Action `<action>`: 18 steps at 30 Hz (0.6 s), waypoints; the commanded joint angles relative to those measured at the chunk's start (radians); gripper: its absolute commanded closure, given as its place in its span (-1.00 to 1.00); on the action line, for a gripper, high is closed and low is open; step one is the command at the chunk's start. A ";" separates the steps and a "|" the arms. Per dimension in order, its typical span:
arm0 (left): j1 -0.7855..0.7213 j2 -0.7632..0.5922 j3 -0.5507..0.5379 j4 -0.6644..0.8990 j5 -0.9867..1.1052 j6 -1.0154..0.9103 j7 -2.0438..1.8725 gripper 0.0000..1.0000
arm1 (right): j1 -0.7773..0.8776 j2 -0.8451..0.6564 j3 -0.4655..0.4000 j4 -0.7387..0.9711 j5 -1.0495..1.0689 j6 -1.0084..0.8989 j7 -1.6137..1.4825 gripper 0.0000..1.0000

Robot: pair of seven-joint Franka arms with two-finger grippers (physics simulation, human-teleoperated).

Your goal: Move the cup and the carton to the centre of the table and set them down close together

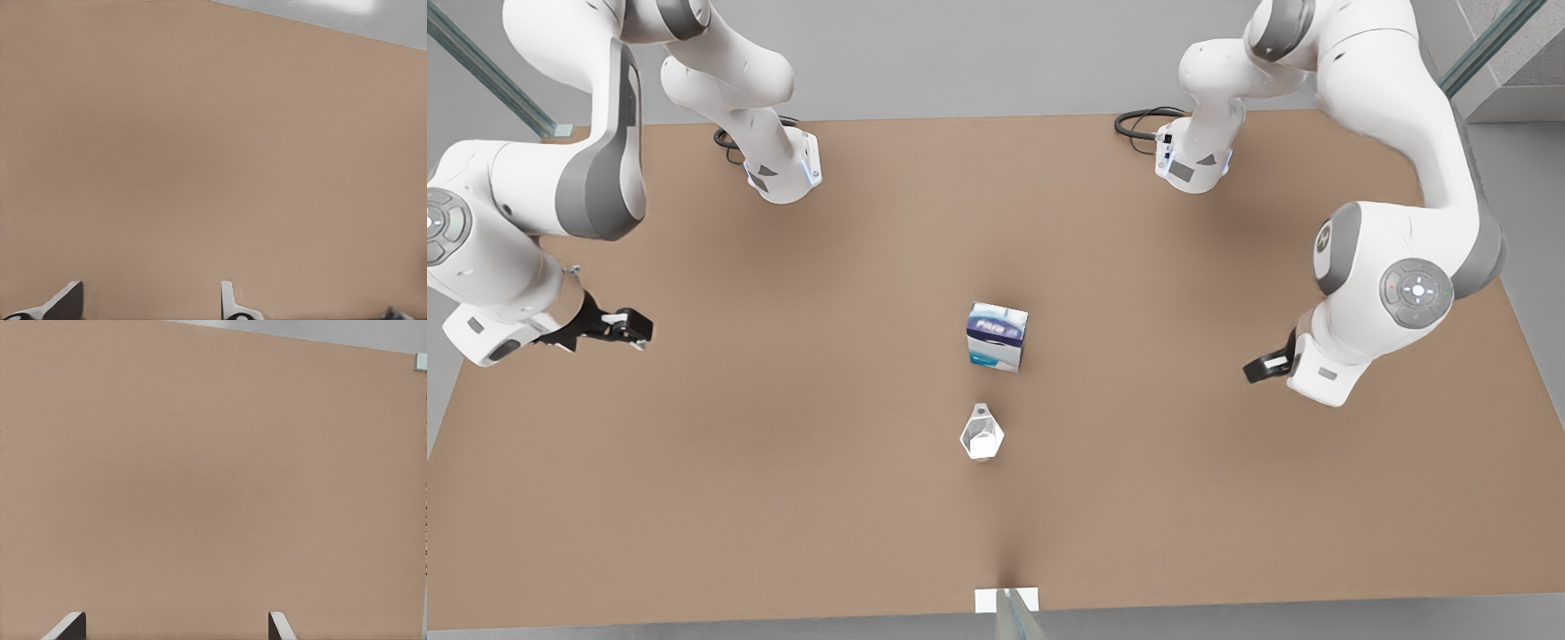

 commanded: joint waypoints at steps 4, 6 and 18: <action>-0.161 -0.100 0.332 -0.031 -0.117 -0.072 0.250 -0.99 | 0.000 -0.003 0.000 0.000 0.000 -0.003 -0.002 -1.00; -0.177 -0.159 0.360 -0.082 -0.122 -0.109 0.233 -1.00 | -0.001 -0.002 -0.002 0.000 0.029 0.000 -0.002 -1.00; -0.070 -0.204 0.260 -0.161 -0.135 -0.077 0.250 -1.00 | 0.000 0.005 -0.002 0.000 0.034 0.006 -0.002 -1.00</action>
